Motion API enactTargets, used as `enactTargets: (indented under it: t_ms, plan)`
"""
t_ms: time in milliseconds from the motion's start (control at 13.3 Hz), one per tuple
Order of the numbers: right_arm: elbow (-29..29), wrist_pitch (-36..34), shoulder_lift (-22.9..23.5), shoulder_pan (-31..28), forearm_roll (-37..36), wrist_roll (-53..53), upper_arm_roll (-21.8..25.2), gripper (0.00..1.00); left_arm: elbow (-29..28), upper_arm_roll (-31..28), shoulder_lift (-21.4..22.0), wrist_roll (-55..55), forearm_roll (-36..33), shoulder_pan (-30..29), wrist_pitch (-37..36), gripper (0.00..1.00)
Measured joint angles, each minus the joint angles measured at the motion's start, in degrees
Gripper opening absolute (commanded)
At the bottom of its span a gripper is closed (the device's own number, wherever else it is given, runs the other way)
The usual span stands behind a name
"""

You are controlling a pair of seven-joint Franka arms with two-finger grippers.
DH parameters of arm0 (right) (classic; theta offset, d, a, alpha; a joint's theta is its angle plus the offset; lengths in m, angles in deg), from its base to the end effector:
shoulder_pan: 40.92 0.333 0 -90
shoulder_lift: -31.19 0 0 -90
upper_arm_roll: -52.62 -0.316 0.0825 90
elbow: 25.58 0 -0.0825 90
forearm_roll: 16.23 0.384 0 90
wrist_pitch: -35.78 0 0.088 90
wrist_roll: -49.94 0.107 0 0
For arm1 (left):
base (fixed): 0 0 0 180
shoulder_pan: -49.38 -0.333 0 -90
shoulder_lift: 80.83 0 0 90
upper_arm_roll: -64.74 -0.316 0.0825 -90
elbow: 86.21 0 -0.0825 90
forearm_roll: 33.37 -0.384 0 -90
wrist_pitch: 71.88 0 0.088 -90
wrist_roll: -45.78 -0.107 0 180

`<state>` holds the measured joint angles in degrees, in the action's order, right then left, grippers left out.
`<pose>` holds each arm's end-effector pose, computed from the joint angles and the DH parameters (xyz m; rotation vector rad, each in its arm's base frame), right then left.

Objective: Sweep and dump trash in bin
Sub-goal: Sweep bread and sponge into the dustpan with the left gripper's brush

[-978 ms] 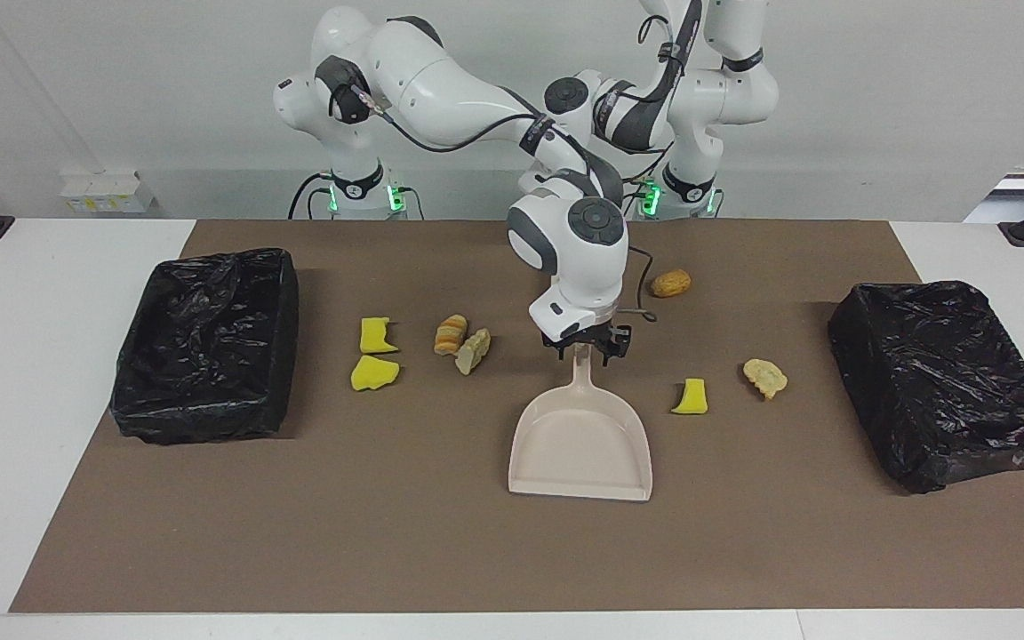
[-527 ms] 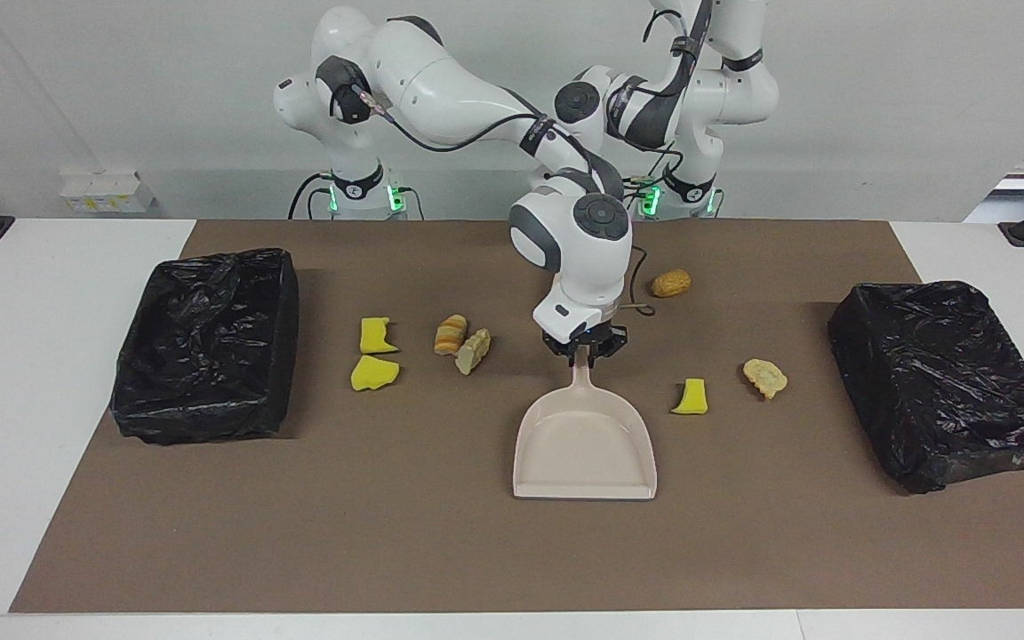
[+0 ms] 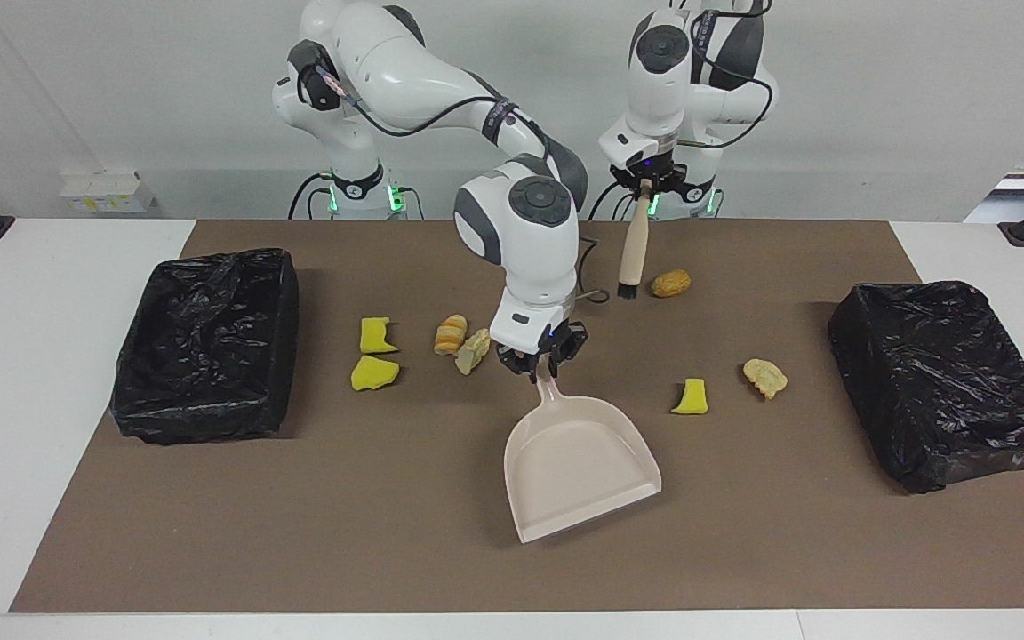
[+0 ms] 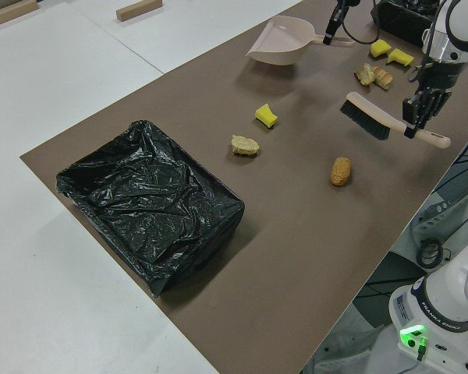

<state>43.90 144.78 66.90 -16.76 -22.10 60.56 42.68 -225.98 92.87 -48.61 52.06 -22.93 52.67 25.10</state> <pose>0.6330 0.3798 0.4239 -3.0466 -0.6234 -0.1069 0.3023 -0.2152 0.4587 -2.9541 0.4445 0.2988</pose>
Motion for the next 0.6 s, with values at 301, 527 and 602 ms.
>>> enactTargets:
  t_ms: [301, 527, 602]
  plan:
    - [3.1, -5.4, -3.2, -3.1, 0.0, -22.5, 0.0, 0.00, -0.9, -5.8, -5.1, -1.7, -3.0, -9.8, 12.7, 0.00]
    - [6.2, -8.1, -5.6, -2.7, -0.1, -33.8, -0.3, 0.00, 1.2, -15.5, -13.0, -4.0, -12.1, -9.7, 17.6, 0.00]
    - [7.9, -8.1, -6.6, -2.0, -0.5, -35.9, -0.4, 0.00, 2.6, -17.6, -15.9, -4.2, -13.9, -9.7, 18.4, 0.01]
